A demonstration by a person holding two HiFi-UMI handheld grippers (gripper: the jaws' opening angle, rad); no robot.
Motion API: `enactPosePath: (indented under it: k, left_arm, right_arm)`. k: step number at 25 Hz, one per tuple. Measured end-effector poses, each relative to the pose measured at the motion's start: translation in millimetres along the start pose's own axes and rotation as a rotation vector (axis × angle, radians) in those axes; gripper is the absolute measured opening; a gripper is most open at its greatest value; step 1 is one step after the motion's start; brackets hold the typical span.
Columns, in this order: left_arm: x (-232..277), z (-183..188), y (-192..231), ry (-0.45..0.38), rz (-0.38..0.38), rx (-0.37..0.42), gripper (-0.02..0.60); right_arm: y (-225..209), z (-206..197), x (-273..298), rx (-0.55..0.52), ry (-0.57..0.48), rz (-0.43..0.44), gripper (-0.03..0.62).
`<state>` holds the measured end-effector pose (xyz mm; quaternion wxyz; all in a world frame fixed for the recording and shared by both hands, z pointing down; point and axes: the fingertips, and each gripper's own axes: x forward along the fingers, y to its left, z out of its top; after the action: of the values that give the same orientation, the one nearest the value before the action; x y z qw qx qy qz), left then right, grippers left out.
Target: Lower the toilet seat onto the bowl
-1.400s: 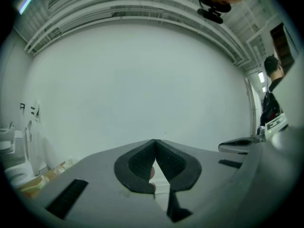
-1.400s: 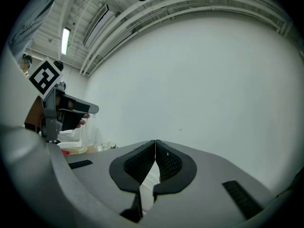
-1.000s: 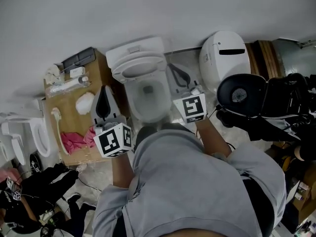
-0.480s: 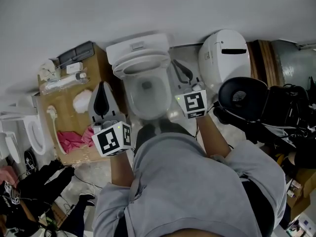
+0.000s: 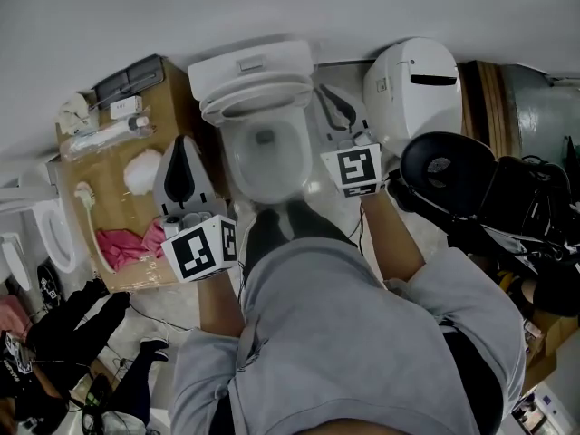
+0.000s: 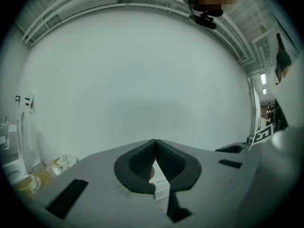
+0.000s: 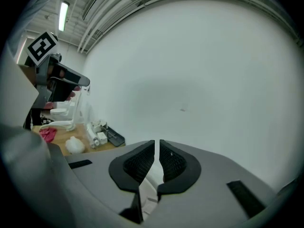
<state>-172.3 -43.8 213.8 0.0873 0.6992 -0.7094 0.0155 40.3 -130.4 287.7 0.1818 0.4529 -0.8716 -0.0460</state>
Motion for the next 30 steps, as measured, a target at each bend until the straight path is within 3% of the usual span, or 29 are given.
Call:
enactPosePath:
  k: [10,30]
  left_arm:
    - [10.7,-13.4,6.4,0.035,0.016,-0.018,0.002]
    - [28.2,-58.9,18.2,0.094,0.051,-0.034,0.002]
  right_arm:
    - [5.4,-40.7,30.3,-0.021,0.083,0.054,0.050]
    - [19.3,-107.0,78.1,-0.087,0.161,0.152,0.066]
